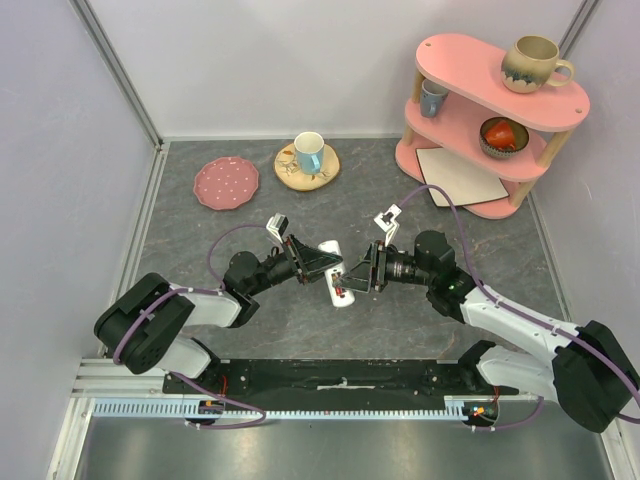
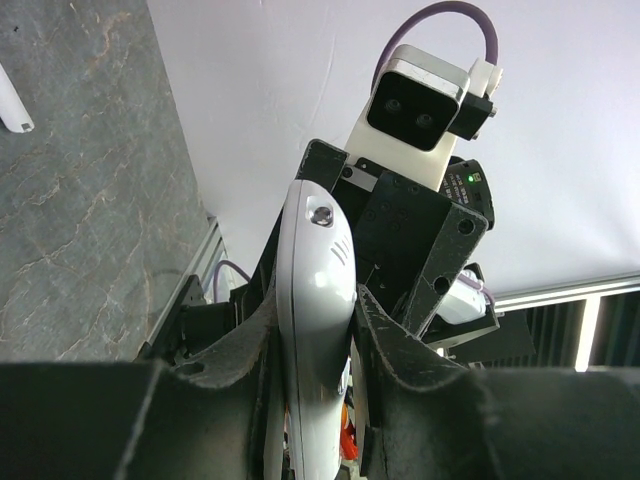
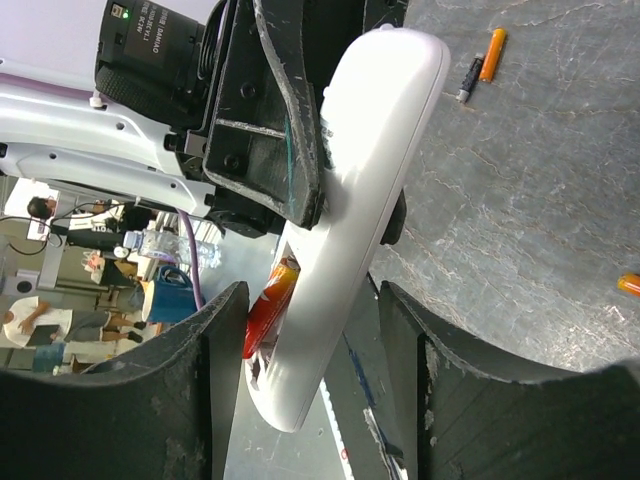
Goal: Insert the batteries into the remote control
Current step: Load the battery into the remote control.
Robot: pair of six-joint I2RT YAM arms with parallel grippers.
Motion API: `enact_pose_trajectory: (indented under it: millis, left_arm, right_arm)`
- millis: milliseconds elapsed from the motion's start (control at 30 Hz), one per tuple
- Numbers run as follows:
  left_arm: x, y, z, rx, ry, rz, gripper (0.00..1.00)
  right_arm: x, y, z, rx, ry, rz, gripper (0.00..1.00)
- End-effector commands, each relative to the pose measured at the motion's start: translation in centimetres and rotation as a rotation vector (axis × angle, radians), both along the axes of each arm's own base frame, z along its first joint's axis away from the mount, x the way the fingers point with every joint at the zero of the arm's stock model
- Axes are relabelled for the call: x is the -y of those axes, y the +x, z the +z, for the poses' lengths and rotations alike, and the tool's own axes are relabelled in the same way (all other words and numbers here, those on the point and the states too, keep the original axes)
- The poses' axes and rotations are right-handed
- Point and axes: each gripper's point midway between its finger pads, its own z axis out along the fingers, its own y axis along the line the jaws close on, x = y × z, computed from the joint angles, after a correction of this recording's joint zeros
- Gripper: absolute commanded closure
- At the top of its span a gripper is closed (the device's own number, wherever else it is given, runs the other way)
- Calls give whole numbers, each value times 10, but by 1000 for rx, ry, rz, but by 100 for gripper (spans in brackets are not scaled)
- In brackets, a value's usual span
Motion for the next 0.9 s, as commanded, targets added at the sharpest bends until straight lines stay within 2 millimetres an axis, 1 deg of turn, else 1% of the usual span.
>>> enact_pose_trajectory:
  millis: [0, 267, 867]
  left_arm:
    - [-18, -25, 93, 343, -265, -16, 98]
    - [-17, -25, 94, 345, -265, -17, 98]
    - [-17, -33, 106, 392, -281, -50, 98]
  right_arm:
    - [0, 0, 3, 16, 22, 15, 39]
    - [-1, 0, -3, -5, 8, 18, 41]
    - [-6, 6, -10, -52, 29, -6, 51]
